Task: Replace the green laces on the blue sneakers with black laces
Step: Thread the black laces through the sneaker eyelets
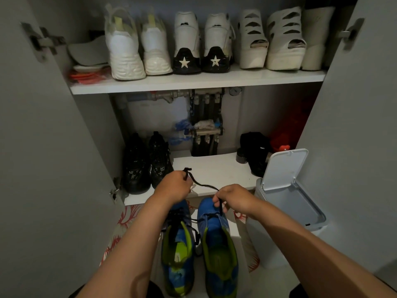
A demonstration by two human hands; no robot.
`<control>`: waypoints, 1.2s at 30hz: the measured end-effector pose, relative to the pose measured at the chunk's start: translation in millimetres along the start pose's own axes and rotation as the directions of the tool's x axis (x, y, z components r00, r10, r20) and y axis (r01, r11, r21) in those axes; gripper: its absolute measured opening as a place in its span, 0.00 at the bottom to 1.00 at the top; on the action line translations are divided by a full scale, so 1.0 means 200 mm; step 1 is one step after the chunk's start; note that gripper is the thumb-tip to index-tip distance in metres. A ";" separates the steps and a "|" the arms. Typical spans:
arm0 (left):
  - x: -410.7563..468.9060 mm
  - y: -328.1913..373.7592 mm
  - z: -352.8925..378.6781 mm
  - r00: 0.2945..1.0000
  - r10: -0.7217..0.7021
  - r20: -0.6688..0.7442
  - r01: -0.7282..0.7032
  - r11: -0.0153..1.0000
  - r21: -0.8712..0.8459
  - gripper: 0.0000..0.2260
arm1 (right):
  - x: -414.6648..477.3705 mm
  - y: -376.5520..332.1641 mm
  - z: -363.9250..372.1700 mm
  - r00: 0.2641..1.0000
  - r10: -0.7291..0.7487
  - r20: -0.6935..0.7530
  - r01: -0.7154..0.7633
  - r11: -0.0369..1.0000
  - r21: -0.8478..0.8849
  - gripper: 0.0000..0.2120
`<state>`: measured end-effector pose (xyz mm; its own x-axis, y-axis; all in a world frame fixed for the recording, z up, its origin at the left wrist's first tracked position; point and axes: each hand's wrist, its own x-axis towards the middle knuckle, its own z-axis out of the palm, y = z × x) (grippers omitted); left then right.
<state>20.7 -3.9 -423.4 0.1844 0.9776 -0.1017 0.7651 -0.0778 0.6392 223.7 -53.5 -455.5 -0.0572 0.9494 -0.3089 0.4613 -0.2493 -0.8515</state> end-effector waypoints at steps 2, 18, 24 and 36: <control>-0.01 -0.03 -0.05 0.995 -0.095 -0.018 0.097 0.973 0.209 0.11 | -0.01 -0.04 0.01 0.999 -0.032 -0.001 0.032 0.999 0.039 0.13; -0.17 0.03 -0.06 0.961 0.243 0.129 -0.222 0.963 -0.155 0.13 | -0.15 -0.20 0.09 0.972 -0.222 0.071 0.218 0.974 0.059 0.14; -0.24 -0.03 -0.12 0.974 0.190 0.126 -0.175 0.977 -0.118 0.11 | -0.22 -0.20 0.02 0.979 -0.202 -0.029 0.198 0.976 -0.092 0.15; -0.33 -0.12 -0.15 0.983 0.160 0.086 -0.162 0.986 0.028 0.14 | -0.26 -0.08 -0.05 0.960 -0.091 -0.266 -0.054 0.868 -0.493 0.17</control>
<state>-27.9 -59.7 -408.4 0.3562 0.9323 -0.0633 0.7422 -0.2411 0.6253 228.6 -96.8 -421.2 0.1383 0.9847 -0.1064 0.8404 -0.1735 -0.5134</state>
